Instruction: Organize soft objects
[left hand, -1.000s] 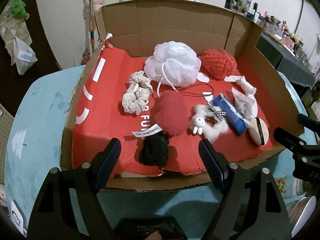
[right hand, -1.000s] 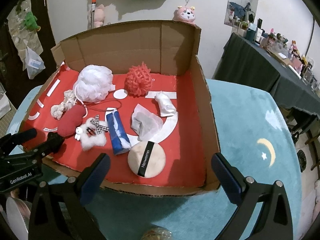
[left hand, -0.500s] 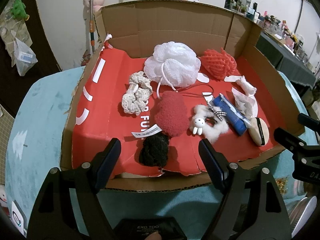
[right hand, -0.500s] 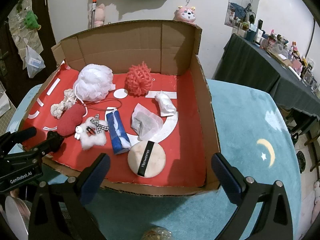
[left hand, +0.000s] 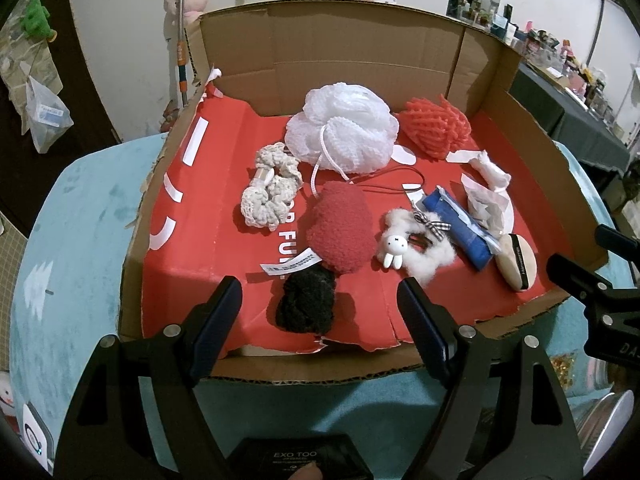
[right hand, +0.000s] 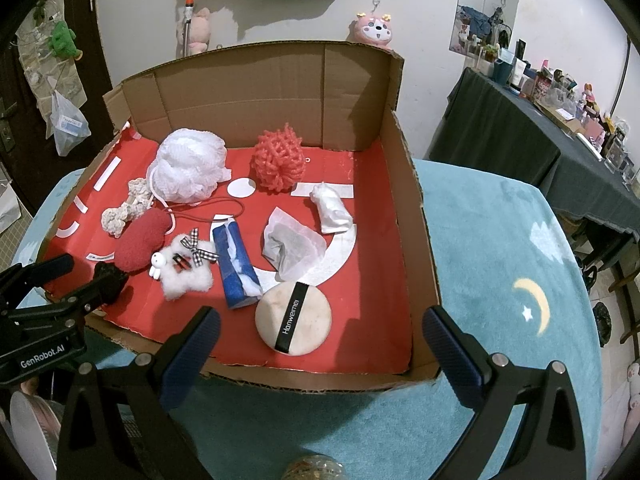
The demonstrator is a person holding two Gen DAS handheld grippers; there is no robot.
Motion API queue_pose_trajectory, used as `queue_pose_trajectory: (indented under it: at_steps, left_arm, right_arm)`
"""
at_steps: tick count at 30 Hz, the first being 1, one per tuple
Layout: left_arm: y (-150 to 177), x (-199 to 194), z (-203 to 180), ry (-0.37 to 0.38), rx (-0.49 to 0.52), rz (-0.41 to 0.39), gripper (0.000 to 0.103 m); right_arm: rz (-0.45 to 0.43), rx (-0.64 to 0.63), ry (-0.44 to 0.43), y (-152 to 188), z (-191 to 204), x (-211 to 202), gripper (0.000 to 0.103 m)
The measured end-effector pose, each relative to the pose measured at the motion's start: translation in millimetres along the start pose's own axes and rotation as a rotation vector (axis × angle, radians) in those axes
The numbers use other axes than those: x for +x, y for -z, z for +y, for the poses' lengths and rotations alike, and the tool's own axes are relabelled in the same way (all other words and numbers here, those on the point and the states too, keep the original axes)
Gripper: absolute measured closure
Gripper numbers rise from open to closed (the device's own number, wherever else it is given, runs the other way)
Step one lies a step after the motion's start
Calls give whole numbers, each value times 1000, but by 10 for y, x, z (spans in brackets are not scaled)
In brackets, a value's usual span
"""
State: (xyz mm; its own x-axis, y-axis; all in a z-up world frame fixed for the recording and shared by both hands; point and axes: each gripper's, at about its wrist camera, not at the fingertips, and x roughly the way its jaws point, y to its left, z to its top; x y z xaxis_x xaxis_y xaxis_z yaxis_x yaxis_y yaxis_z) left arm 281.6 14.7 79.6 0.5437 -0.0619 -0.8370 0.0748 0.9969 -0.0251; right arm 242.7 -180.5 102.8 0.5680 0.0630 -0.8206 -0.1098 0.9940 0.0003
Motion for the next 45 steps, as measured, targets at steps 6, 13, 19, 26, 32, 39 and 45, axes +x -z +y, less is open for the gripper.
queue_pose_trajectory:
  at_steps: [6, 13, 19, 26, 32, 39, 45]
  left_arm:
    - [6, 0, -4, -2, 2, -3, 24]
    - [14, -4, -11, -2, 2, -5, 24]
    - [17, -5, -17, -2, 6, -6, 24]
    - [16, -10, -22, 0, 5, -7, 24]
    - [28, -20, -29, 0, 5, -9, 24]
    - [29, -17, -30, 3, 6, -8, 24]
    - [32, -69, -8, 23, -1, -28, 24]
  right_arm:
    - [0, 0, 0, -3, 5, -1, 0]
    - [-1, 1, -1, -4, 3, 0, 0]
    - [-1, -1, 0, -3, 3, 0, 0]
    - [-2, 0, 0, 1, 4, -3, 0]
    - [-3, 0, 0, 6, 2, -2, 0]
    - [0, -4, 0, -4, 9, -1, 0]
    - [-6, -12, 3, -28, 33, -22, 0]
